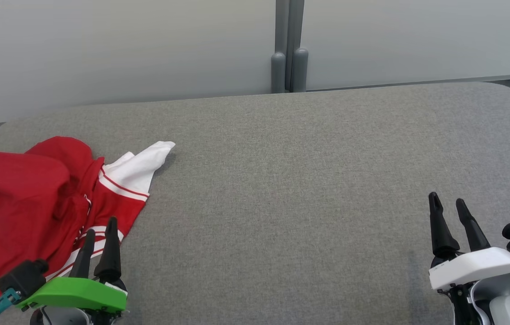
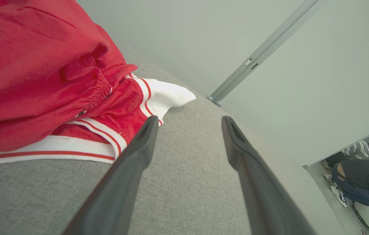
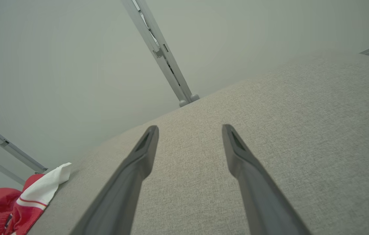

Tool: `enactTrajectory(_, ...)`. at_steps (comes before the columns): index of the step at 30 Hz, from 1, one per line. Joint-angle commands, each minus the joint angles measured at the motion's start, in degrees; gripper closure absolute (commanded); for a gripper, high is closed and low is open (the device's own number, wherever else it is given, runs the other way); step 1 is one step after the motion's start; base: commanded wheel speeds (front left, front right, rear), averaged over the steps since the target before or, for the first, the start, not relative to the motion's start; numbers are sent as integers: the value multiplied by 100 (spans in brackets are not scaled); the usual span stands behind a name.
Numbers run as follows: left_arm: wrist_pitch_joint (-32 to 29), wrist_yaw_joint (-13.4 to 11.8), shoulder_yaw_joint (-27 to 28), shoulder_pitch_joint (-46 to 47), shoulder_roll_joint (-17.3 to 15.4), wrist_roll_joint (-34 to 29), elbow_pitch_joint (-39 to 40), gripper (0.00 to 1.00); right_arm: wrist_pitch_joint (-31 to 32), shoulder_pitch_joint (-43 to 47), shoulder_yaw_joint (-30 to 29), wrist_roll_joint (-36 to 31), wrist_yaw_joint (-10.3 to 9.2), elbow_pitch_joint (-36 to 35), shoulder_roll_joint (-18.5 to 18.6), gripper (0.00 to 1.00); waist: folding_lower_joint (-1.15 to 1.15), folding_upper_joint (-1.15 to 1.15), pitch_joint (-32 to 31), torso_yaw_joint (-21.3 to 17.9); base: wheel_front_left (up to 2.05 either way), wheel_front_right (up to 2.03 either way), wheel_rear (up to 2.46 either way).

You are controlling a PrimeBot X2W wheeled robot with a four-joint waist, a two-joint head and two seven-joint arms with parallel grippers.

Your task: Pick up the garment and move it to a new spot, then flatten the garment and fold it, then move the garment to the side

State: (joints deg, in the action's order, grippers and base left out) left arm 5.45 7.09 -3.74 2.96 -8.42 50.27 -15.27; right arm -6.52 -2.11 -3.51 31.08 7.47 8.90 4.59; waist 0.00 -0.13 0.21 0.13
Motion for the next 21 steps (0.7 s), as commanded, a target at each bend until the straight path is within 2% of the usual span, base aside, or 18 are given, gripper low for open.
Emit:
enactTrajectory(1,62,35,-17,69,-83,-147,34,0,-61,2,-6,-170,2,-52,70,0,0,6,1,2,0,0,0)
enactTrajectory(21,390,40,-245,-97,-299,-1400,5,0,-357,137,-229,-1451,3,36,255,0,0,8,12,8,0,0,0)
